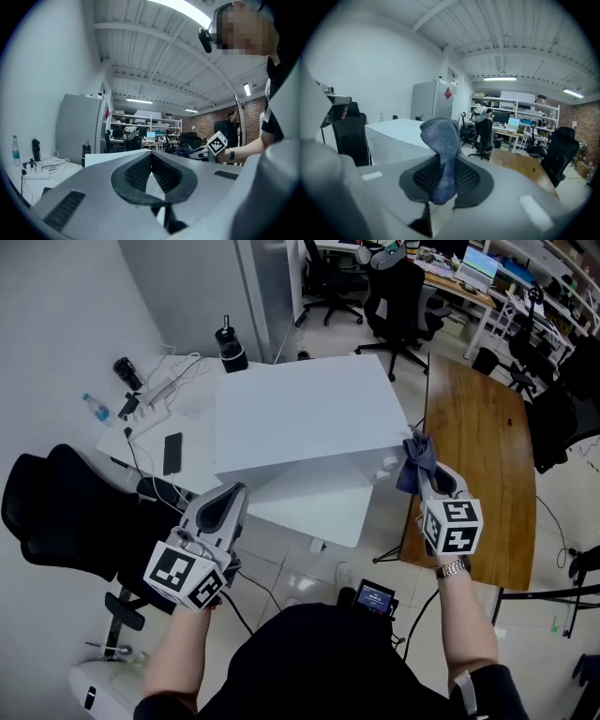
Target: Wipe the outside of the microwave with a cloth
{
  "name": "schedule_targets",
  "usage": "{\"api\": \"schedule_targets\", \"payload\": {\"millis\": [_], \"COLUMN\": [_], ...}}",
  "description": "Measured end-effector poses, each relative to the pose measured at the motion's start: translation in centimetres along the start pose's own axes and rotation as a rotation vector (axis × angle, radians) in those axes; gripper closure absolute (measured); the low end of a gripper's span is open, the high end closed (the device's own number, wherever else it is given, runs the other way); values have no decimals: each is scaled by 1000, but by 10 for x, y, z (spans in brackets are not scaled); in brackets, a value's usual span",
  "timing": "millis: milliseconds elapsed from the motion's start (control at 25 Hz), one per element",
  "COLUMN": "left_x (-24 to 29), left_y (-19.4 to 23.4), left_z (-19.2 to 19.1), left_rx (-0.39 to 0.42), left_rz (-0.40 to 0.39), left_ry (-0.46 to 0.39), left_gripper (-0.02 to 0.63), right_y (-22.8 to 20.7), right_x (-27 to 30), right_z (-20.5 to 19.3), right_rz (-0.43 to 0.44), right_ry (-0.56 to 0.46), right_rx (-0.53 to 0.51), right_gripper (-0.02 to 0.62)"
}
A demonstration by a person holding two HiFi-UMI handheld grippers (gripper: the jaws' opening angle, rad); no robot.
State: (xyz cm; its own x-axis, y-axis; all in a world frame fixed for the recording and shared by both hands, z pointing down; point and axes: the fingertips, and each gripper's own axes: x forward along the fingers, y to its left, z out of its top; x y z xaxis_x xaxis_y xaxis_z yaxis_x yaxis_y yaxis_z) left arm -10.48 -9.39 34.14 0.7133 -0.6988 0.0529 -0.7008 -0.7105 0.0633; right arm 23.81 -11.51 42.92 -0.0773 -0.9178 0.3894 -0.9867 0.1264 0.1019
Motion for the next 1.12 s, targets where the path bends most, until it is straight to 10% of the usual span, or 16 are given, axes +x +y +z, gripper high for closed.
{"api": "schedule_targets", "payload": {"millis": [1120], "left_x": [-160], "left_y": [77], "left_z": [-7], "left_rx": [-12], "left_rz": [231], "left_ry": [-31], "left_gripper": [601], "right_y": [378], "right_x": [51], "right_z": [-6], "right_rz": [529], "right_ry": [-58], "right_rx": [-264], "right_gripper": [531]}}
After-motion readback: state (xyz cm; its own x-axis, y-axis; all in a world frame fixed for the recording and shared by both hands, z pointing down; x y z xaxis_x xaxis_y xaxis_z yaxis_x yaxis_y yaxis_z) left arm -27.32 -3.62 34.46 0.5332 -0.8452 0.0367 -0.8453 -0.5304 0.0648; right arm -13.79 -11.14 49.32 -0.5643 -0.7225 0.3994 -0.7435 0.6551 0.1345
